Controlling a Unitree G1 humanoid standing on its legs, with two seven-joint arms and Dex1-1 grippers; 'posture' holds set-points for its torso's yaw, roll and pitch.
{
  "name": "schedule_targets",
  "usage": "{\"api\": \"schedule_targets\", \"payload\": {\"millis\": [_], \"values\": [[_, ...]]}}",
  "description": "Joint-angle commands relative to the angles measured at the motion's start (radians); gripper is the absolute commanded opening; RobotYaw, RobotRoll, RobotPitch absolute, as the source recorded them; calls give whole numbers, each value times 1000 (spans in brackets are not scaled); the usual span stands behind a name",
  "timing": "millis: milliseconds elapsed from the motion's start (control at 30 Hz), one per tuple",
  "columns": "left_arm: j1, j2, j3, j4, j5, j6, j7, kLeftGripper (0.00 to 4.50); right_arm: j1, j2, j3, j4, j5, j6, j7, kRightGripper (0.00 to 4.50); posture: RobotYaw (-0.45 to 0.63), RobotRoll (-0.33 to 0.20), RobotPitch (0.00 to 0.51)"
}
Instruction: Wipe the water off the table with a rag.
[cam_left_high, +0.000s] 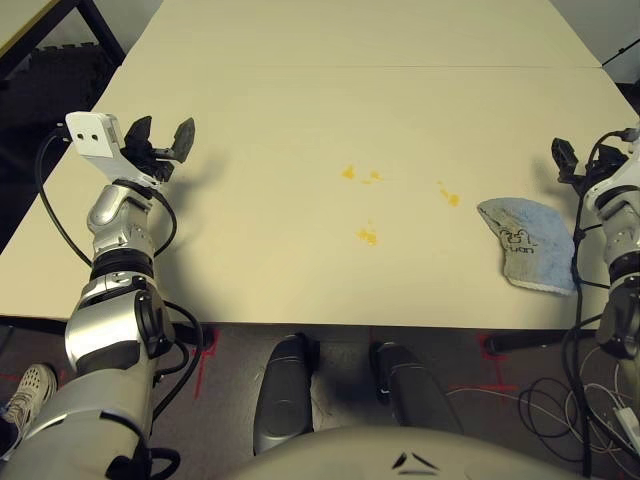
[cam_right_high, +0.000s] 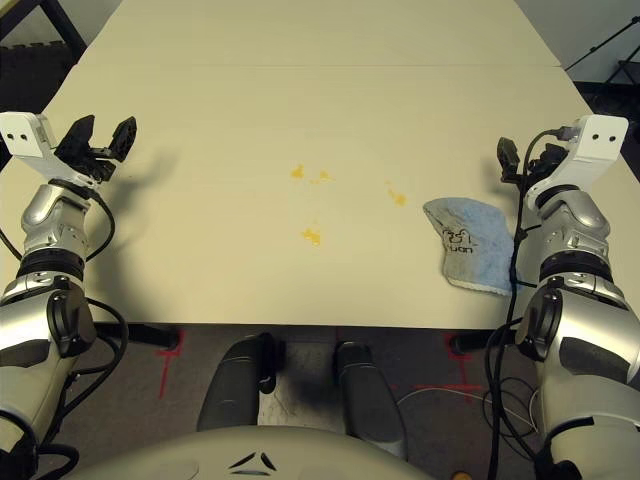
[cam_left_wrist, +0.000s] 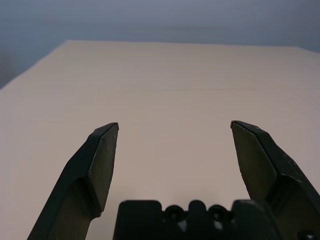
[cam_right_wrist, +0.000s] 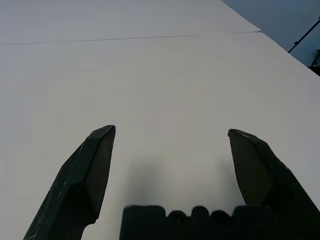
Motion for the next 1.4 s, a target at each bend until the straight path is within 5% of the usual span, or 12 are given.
{"api": "schedule_targets", "payload": {"millis": [33, 333, 667, 1100, 1400], "values": [[59, -3, -19, -88, -39, 54, -125, 4500, -2, 4, 1, 6, 5, -8, -7, 4482, 147, 0, 156], [256, 25, -111, -404, -99, 203, -407, 4500, -15, 13, 10, 17, -5, -4, -10, 4482, 183, 0, 163], [366, 86, -208, -494, -67, 72, -647, 4500, -45, -6, 16, 23, -2, 49, 39, 4482, 199, 0, 167], [330, 78, -246, -404, -49, -37, -673, 4500, -64, -222, 136, -55, -29, 401, 514, 4482, 172, 0, 162], [328, 56, -262, -404, -50, -46, -661, 4500, 63, -300, 277, -259, -37, 624, 858, 4482, 161, 0, 165]]}}
